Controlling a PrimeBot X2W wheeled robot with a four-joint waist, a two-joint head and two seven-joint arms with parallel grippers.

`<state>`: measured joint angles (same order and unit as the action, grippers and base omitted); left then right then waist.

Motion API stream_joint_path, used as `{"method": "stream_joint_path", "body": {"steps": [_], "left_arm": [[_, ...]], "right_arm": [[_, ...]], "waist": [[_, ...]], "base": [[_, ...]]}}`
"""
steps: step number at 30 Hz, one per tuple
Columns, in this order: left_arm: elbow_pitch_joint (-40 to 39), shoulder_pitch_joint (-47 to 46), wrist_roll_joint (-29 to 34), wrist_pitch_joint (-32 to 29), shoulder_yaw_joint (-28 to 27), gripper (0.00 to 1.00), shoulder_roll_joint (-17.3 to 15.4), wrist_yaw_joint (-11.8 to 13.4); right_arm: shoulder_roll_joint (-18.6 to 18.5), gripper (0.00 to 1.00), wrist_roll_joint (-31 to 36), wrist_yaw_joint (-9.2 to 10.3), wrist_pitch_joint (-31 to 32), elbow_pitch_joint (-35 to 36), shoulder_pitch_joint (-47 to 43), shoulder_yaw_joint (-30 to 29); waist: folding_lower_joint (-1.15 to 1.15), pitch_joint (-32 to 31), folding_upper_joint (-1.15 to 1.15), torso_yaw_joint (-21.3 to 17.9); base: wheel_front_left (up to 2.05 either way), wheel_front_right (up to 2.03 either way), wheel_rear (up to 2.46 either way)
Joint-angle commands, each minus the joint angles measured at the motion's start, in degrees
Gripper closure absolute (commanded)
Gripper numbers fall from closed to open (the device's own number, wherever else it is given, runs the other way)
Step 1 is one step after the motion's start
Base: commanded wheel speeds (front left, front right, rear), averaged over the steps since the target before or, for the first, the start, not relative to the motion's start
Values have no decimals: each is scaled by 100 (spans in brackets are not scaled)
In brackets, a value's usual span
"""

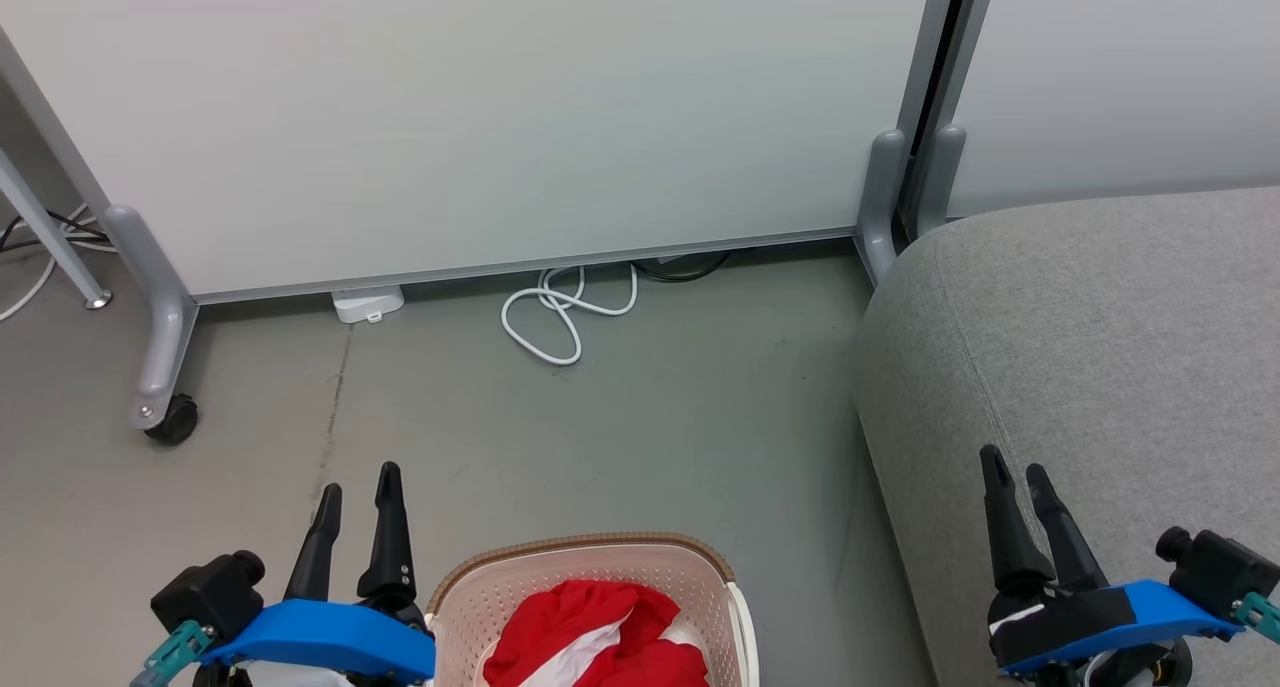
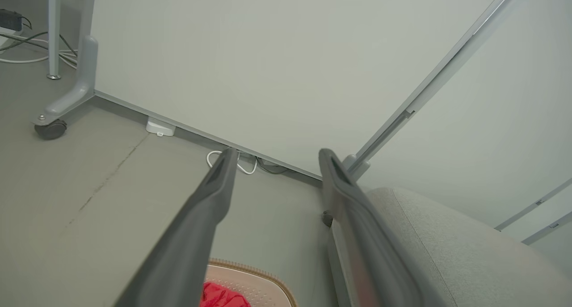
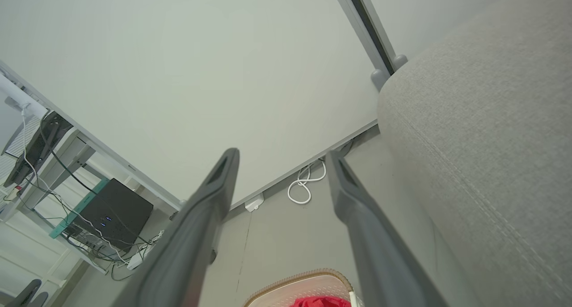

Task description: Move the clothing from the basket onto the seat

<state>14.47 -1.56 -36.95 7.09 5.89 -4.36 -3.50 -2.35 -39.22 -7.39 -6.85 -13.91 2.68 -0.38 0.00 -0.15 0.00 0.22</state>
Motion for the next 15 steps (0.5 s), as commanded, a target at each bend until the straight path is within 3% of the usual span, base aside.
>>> {"method": "stream_joint_path", "body": {"steps": [1, 15], "left_arm": [[-38, -73, 175, 54, 23, 0, -48, 24], [45, -53, 947, 267, 164, 0, -67, 62]], "right_arm": [[-44, 0, 177, -9, -45, 62, 7, 9], [-53, 0, 986, -11, -227, 118, -10, 82]], "waist": [[0, 0, 0, 4], [0, 2, 0, 15]], "base": [[0, 0, 0], [0, 0, 0]]}}
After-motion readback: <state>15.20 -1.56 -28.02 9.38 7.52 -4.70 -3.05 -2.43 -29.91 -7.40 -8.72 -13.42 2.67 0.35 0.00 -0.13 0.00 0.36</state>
